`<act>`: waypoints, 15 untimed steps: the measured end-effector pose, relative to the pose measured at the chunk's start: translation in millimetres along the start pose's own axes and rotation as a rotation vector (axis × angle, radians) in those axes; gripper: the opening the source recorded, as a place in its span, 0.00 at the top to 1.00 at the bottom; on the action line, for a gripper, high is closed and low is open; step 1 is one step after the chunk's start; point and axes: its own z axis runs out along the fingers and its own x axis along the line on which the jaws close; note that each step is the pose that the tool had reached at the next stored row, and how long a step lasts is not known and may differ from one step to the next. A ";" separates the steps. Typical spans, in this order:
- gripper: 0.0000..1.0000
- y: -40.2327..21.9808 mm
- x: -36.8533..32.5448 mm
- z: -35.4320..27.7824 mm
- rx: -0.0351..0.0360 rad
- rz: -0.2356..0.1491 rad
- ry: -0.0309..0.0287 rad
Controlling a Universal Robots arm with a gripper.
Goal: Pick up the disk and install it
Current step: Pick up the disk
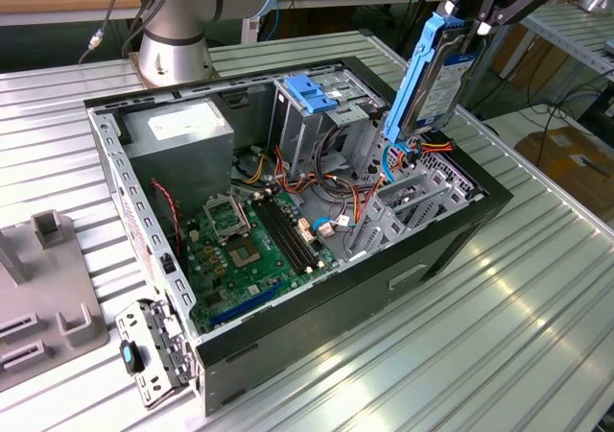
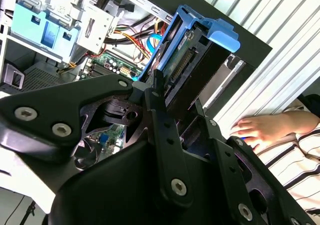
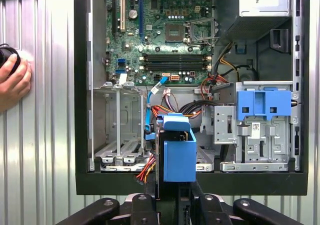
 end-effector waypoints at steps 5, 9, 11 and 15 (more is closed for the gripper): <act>0.65 0.0 0.1 0.0 0.0000 0.000 0.0000; 0.65 0.0 7.2 0.2 0.0002 0.000 0.0000; 0.65 0.2 10.0 0.4 0.0011 0.000 -0.0001; 0.65 0.7 18.1 0.8 0.0044 0.000 0.0000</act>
